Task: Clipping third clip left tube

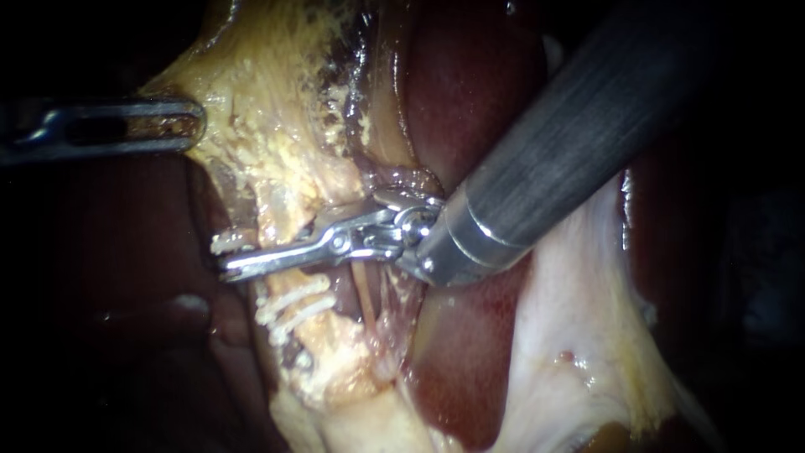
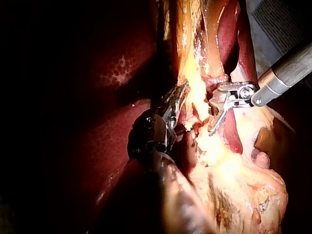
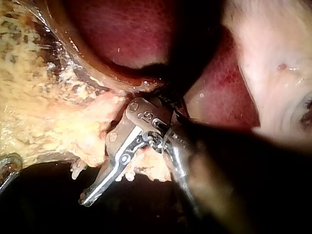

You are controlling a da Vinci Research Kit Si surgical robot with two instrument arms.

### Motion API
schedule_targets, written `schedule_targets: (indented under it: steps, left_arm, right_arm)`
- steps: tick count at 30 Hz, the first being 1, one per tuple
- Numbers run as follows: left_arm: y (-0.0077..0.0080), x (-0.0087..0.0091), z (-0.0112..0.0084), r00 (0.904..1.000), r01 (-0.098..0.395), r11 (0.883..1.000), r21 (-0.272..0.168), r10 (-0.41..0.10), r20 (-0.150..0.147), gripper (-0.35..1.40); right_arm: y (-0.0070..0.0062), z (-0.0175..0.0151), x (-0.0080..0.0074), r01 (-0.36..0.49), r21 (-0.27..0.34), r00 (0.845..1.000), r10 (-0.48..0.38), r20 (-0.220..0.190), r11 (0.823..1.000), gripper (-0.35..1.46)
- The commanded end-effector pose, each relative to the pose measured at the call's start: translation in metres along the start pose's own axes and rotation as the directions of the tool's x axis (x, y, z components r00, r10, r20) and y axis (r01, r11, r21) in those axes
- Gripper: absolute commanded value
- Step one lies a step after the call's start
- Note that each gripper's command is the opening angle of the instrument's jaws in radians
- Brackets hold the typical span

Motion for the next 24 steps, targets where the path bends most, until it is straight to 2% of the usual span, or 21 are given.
schedule_targets:
  steps: [1,3,8,24]
  left_arm:
    - [0.0000,0.0000,0.0000,1.0000,0.000,1.000,0.000,0.000,0.000,-0.35]
    - [0.0000,0.0000,0.0000,1.0000,0.000,1.000,0.000,0.000,0.000,-0.35]
    - [0.0000,0.0000,0.0000,1.0000,0.000,1.000,0.000,0.000,0.000,-0.35]
    - [0.0000,0.0000,0.0000,1.0000,0.000,1.000,0.000,0.000,0.000,-0.35]
  right_arm:
    - [0.0001,-0.0002,-0.0001,0.007,-0.010,1.000,-0.008,-0.009,1.000,-0.35]
    - [0.0005,-0.0006,0.0000,0.009,-0.026,1.000,-0.010,-0.026,1.000,-0.35]
    - [0.0010,-0.0014,0.0001,0.017,-0.019,1.000,-0.018,-0.011,1.000,-0.35]
    - [0.0007,-0.0012,-0.0001,0.017,-0.012,1.000,-0.017,-0.004,1.000,-0.35]
